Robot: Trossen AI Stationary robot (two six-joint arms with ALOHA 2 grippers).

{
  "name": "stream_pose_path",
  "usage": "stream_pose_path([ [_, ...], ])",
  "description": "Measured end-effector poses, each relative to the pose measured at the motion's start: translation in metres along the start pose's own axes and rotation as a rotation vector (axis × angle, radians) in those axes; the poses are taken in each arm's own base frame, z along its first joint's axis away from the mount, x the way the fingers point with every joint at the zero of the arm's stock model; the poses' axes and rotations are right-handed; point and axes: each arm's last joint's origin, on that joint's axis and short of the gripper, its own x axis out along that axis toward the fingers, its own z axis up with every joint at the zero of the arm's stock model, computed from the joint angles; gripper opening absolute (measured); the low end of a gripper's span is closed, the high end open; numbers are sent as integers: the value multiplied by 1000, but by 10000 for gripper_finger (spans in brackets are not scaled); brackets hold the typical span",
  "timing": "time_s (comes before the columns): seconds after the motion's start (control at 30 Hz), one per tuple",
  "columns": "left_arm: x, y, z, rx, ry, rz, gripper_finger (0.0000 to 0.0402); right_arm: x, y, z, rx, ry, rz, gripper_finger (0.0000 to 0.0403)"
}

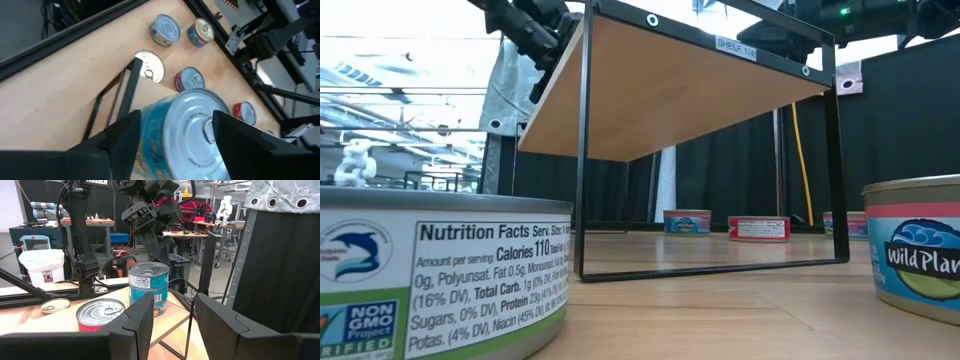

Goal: Stack canned seafood by type on shelf
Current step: Stack the red tuna can on top of the red tuna can on the shelf

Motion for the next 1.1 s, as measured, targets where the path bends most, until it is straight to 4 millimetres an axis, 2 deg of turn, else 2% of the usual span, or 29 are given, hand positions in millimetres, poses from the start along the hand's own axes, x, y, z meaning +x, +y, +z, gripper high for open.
stream_pose_path([
  [0.17, -9, -6, 5, 81, -31, 4, 244, 0, 0, -5, -20, 48, 2, 137],
  [0.33, -38, -23, 1, 125, -93, -25, 244, -7, -1, -14, -32, 168, -9, 137],
  [0.5, -81, -53, -25, 241, -160, 25, 244, -17, -7, -21, 39, 267, -184, 137],
  [0.63, -97, -75, -59, 331, -201, 35, 244, -24, -8, -32, 77, 391, -206, 137],
  [0.73, -93, -86, -86, 353, -206, 18, 244, -28, -8, -43, 86, 504, -217, 137],
  [0.97, -54, -102, -136, 464, -191, -102, 244, -40, -6, -61, 157, 729, -177, 137],
  [1.1, -42, -117, -158, 538, -242, -149, 244, -44, -3, -65, 207, 784, -180, 137],
])
